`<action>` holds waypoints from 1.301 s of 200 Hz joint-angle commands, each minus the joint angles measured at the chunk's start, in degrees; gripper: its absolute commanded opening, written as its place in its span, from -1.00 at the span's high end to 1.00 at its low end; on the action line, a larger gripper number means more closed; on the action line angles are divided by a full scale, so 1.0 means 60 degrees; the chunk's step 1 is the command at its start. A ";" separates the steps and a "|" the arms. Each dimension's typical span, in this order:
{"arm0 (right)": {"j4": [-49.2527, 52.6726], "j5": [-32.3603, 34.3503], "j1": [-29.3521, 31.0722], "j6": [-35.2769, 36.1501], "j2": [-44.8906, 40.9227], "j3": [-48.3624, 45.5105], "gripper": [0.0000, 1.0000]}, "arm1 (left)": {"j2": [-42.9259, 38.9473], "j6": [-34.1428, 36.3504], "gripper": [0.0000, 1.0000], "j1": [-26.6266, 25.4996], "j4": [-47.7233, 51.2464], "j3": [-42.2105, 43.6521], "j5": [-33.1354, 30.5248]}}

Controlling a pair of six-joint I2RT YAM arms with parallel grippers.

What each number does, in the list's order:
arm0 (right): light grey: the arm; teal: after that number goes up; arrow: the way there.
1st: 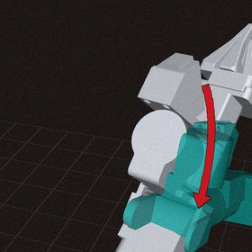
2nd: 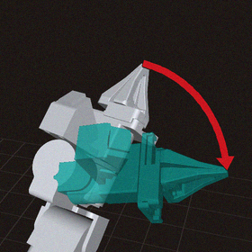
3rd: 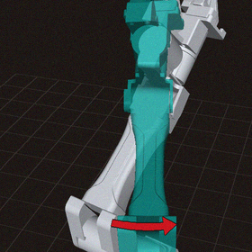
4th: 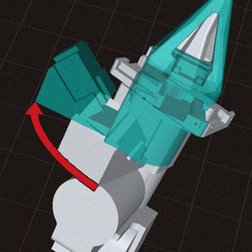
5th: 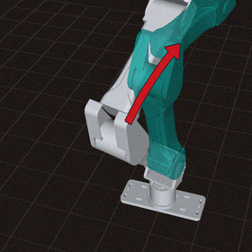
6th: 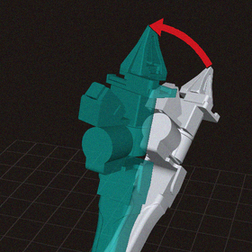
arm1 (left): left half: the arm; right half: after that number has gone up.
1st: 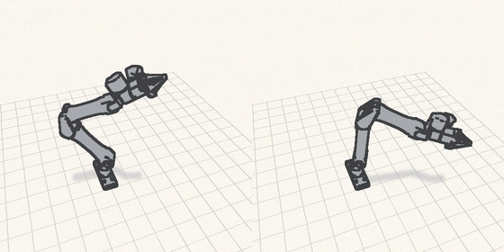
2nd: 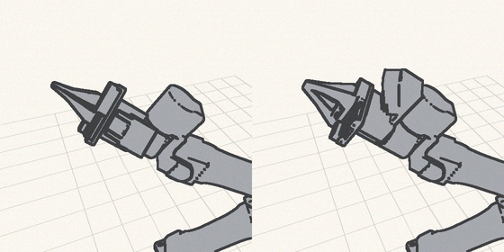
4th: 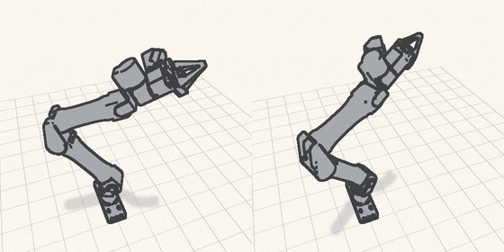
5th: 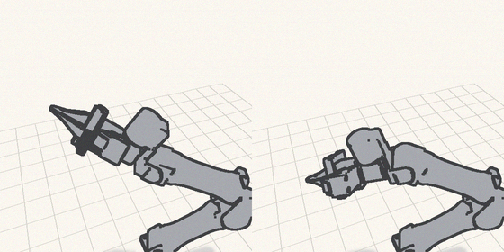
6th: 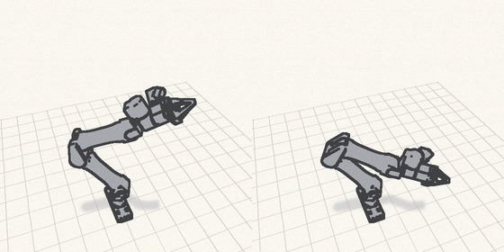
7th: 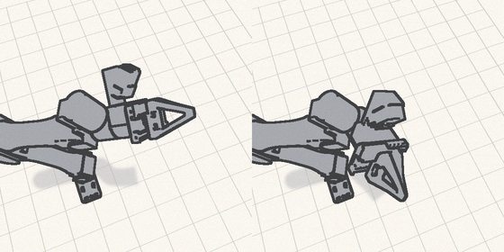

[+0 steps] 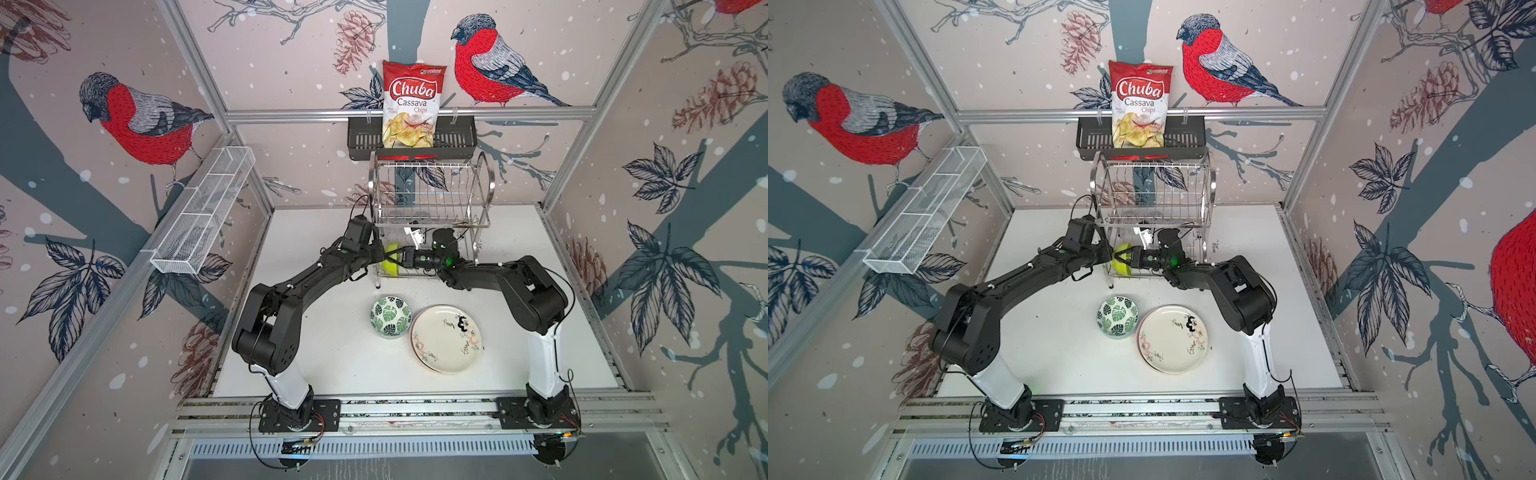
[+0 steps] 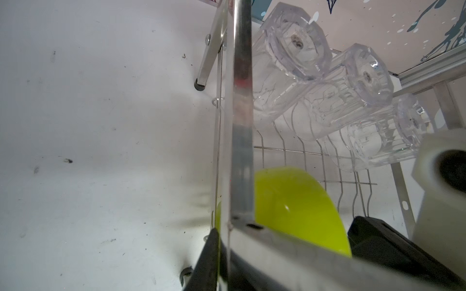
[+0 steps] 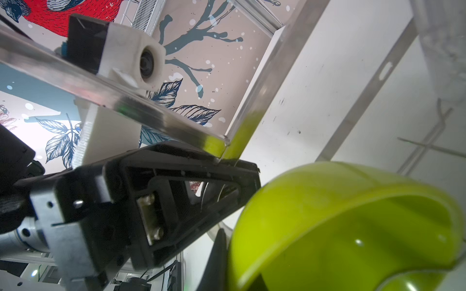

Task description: Unload the mixed dishes from the dish rack

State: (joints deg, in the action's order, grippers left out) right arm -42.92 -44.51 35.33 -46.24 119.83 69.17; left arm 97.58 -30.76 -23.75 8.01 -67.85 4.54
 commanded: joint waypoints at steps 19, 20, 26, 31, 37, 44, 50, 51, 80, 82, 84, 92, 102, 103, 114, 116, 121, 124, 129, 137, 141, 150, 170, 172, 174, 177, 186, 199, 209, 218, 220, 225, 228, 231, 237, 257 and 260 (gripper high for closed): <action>-0.0544 0.0309 0.0002 -0.0321 -0.0602 -0.0170 0.99 | 0.0132 -0.0317 0.61 0.0105 0.0214 0.0022 0.0569; -0.0534 0.0312 0.0001 -0.0321 -0.0619 -0.0173 0.99 | 0.0130 -0.0312 0.61 0.0105 0.0209 0.0026 0.0566; -0.0489 0.0306 0.0000 -0.0321 -0.0723 -0.0183 1.00 | 0.0132 -0.0322 0.61 0.0105 0.0209 0.0026 0.0562; -0.0459 0.0301 -0.0018 -0.0321 -0.0809 -0.0191 1.00 | 0.0134 -0.0311 0.61 0.0120 0.0217 0.0019 0.0562; -0.0423 0.0311 -0.0018 -0.0321 -0.0899 -0.0205 1.00 | 0.0139 -0.0311 0.61 0.0120 0.0216 0.0025 0.0548; -0.0401 0.0322 -0.0032 -0.0332 -0.1008 -0.0233 1.00 | 0.0107 -0.0322 0.61 0.0120 0.0213 0.0040 0.0513; -0.0406 0.0334 -0.0050 -0.0357 -0.1092 -0.0260 1.00 | 0.0086 -0.0332 0.61 0.0120 0.0206 0.0041 0.0506; -0.0413 0.0331 -0.0047 -0.0361 -0.1105 -0.0269 1.00 | 0.0085 -0.0334 0.61 0.0120 0.0212 0.0050 0.0498; -0.0510 0.0389 -0.0102 -0.0497 -0.1587 -0.0532 1.00 | -0.0043 -0.0328 0.61 0.0120 0.0187 0.0095 0.0414; -0.0498 0.0388 -0.0110 -0.0497 -0.1624 -0.0546 1.00 | -0.0047 -0.0331 0.60 0.0109 0.0188 0.0105 0.0408; -0.0491 0.0395 -0.0112 -0.0504 -0.1659 -0.0572 1.00 | -0.0044 -0.0335 0.60 0.0117 0.0188 0.0107 0.0396; -0.0479 0.0419 -0.0138 -0.0500 -0.1835 -0.0660 1.00 | -0.0049 -0.0362 0.60 0.0109 0.0195 0.0093 0.0337; -0.0466 0.0431 -0.0146 -0.0525 -0.2020 -0.0780 1.00 | -0.0018 -0.0395 0.60 0.0120 0.0226 0.0066 0.0299; -0.0458 0.0431 -0.0146 -0.0526 -0.2038 -0.0785 1.00 | -0.0011 -0.0402 0.60 0.0127 0.0229 0.0062 0.0299; -0.0298 0.0409 -0.0181 -0.0526 -0.2191 -0.0809 1.00 | 0.0049 -0.0421 0.60 0.0135 0.0239 0.0015 0.0299; -0.0243 0.0404 -0.0184 -0.0526 -0.2208 -0.0795 1.00 | 0.0053 -0.0424 0.60 0.0135 0.0249 0.0004 0.0295; -0.0057 0.0409 -0.0198 -0.0526 -0.2252 -0.0745 1.00 | 0.0068 -0.0446 0.60 0.0135 0.0252 -0.0025 0.0313; 0.0077 0.0405 -0.0211 -0.0526 -0.2261 -0.0702 1.00 | 0.0080 -0.0451 0.60 0.0146 0.0260 -0.0028 0.0313; 0.0297 0.0403 -0.0240 -0.0512 -0.2262 -0.0616 1.00 | 0.0075 -0.0463 0.60 0.0136 0.0240 -0.0042 0.0313; 0.0573 0.0360 -0.0277 -0.0511 -0.2275 -0.0503 1.00 | 0.0041 -0.0483 0.60 0.0134 0.0197 -0.0032 0.0328; 0.0640 0.0350 -0.0292 -0.0532 -0.2287 -0.0484 1.00 | 0.0010 -0.0496 0.60 0.0135 0.0178 -0.0017 0.0328; 0.0691 0.0318 -0.0315 -0.0588 -0.2355 -0.0494 1.00 | -0.0061 -0.0512 0.60 0.0135 0.0109 0.0028 0.0321; 0.0796 0.0334 -0.0293 -0.0707 -0.2523 -0.0561 1.00 | -0.0243 -0.0542 0.59 0.0135 0.0032 0.0151 0.0328; 0.0788 0.0348 -0.0293 -0.0707 -0.2536 -0.0576 1.00 | -0.0257 -0.0542 0.59 0.0135 0.0028 0.0170 0.0321; 0.0790 0.0345 -0.0293 -0.0718 -0.2557 -0.0583 1.00 | -0.0258 -0.0542 0.59 0.0135 0.0028 0.0178 0.0315; 0.0784 0.0373 -0.0293 -0.0742 -0.2583 -0.0616 1.00 | -0.0284 -0.0542 0.58 0.0135 0.0027 0.0189 0.0314; 0.0756 0.0396 -0.0278 -0.0817 -0.2660 -0.0693 1.00 | -0.0321 -0.0529 0.58 0.0135 0.0013 0.0195 0.0302; 0.0682 0.0413 -0.0264 -0.0942 -0.2739 -0.0767 1.00 | -0.0340 -0.0500 0.58 0.0135 0.0040 0.0191 0.0306; 0.0695 0.0402 -0.0242 -0.0998 -0.2788 -0.0797 1.00 | -0.0330 -0.0472 0.58 0.0127 0.0027 0.0176 0.0299; 0.0693 0.0421 -0.0229 -0.1029 -0.2832 -0.0827 1.00 | -0.0307 -0.0468 0.58 0.0135 0.0042 0.0155 0.0285; 0.0693 0.0421 -0.0222 -0.1029 -0.2844 -0.0832 1.00 | -0.0310 -0.0454 0.58 0.0135 0.0049 0.0149 0.0277; 0.0716 0.0439 -0.0206 -0.1051 -0.2874 -0.0848 1.00 | -0.0307 -0.0446 0.58 0.0135 0.0045 0.0161 0.0290; 0.0719 0.0451 -0.0198 -0.1051 -0.2889 -0.0856 1.00 | -0.0305 -0.0442 0.58 0.0135 0.0051 0.0152 0.0290; 0.0733 0.0458 -0.0191 -0.1064 -0.2904 -0.0863 1.00 | -0.0310 -0.0439 0.58 0.0135 0.0052 0.0168 0.0298; 0.0741 0.0485 -0.0178 -0.1076 -0.2941 -0.0903 1.00 | -0.0322 -0.0439 0.58 0.0135 0.0038 0.0184 0.0291; 0.0737 0.0573 -0.0105 -0.1098 -0.3070 -0.1037 1.00 | -0.0382 -0.0431 0.58 0.0135 0.0039 0.0260 0.0295; 0.0739 0.0592 -0.0090 -0.1110 -0.3088 -0.1063 1.00 | -0.0388 -0.0431 0.58 0.0135 0.0029 0.0267 0.0298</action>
State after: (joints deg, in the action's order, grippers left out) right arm -29.50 -40.53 34.39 -52.95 103.92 63.00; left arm 95.26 -32.95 -23.42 3.33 -67.02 14.22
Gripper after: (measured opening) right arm 0.091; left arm 0.212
